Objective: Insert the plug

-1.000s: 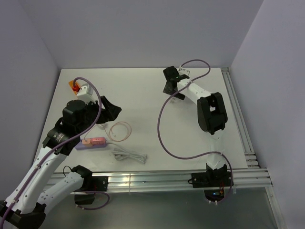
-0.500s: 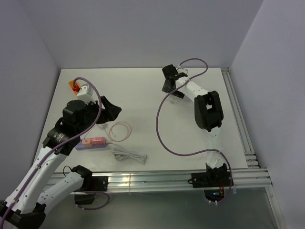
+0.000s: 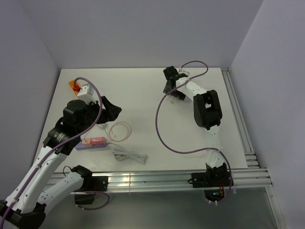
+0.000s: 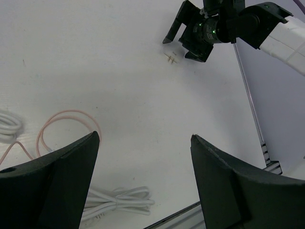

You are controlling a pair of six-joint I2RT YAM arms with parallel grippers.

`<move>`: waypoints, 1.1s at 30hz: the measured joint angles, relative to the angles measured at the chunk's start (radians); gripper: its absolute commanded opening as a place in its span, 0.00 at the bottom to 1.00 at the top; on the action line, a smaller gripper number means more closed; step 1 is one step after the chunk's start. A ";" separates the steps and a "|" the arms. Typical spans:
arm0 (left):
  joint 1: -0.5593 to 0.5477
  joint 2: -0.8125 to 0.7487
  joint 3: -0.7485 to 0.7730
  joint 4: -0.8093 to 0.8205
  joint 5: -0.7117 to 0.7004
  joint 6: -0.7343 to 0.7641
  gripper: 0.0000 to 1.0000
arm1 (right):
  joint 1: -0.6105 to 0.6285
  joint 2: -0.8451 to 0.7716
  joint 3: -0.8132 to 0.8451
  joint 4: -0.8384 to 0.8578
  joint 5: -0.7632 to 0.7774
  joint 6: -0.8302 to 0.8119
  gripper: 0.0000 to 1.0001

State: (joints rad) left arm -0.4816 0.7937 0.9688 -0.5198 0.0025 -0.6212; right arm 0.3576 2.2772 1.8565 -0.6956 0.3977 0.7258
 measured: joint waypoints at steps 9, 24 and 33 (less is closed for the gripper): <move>0.000 0.001 0.000 0.000 0.000 0.001 0.83 | -0.030 0.016 0.000 -0.008 -0.016 0.018 0.88; 0.000 0.003 -0.010 0.006 0.011 0.001 0.79 | -0.031 0.014 -0.012 0.005 -0.049 0.013 0.44; 0.000 -0.002 -0.032 0.049 0.093 0.005 0.72 | -0.031 -0.056 -0.117 0.086 -0.101 0.010 0.03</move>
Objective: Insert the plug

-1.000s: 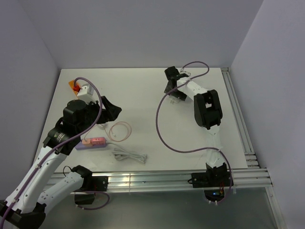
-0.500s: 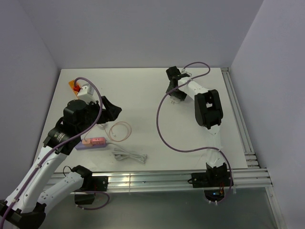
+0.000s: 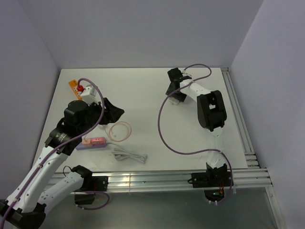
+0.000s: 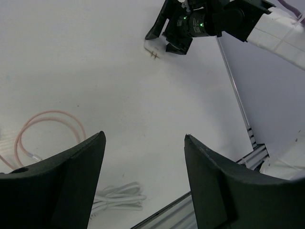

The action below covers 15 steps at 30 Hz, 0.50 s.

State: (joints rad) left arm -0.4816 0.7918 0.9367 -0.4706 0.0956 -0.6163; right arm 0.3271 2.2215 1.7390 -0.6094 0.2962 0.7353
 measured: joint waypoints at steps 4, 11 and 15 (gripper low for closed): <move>0.000 -0.004 -0.012 0.048 0.043 -0.006 0.68 | 0.013 -0.110 -0.096 0.023 -0.038 -0.001 0.01; 0.000 -0.001 -0.093 0.193 0.101 -0.071 0.68 | 0.159 -0.417 -0.180 0.121 -0.113 0.019 0.02; 0.000 0.022 -0.194 0.343 0.117 -0.115 0.70 | 0.275 -0.582 -0.243 0.194 -0.193 0.066 0.03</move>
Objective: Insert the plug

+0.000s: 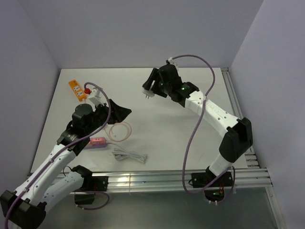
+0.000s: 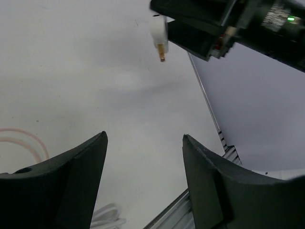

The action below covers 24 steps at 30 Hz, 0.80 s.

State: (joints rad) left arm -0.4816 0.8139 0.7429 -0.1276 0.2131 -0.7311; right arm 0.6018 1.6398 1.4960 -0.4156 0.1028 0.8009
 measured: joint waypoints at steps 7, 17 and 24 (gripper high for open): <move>-0.001 0.019 -0.059 0.151 -0.016 -0.027 0.69 | 0.153 -0.066 -0.014 0.044 -0.033 0.057 0.04; -0.005 0.018 -0.071 0.244 -0.030 -0.077 0.63 | 0.237 -0.066 -0.013 0.034 -0.003 0.074 0.04; -0.005 0.024 -0.071 0.239 -0.062 -0.086 0.52 | 0.275 -0.066 -0.011 0.034 0.016 0.084 0.04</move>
State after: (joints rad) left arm -0.4862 0.8379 0.6724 0.1112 0.1509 -0.8173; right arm 0.8772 1.5742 1.4853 -0.3813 0.1188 0.8852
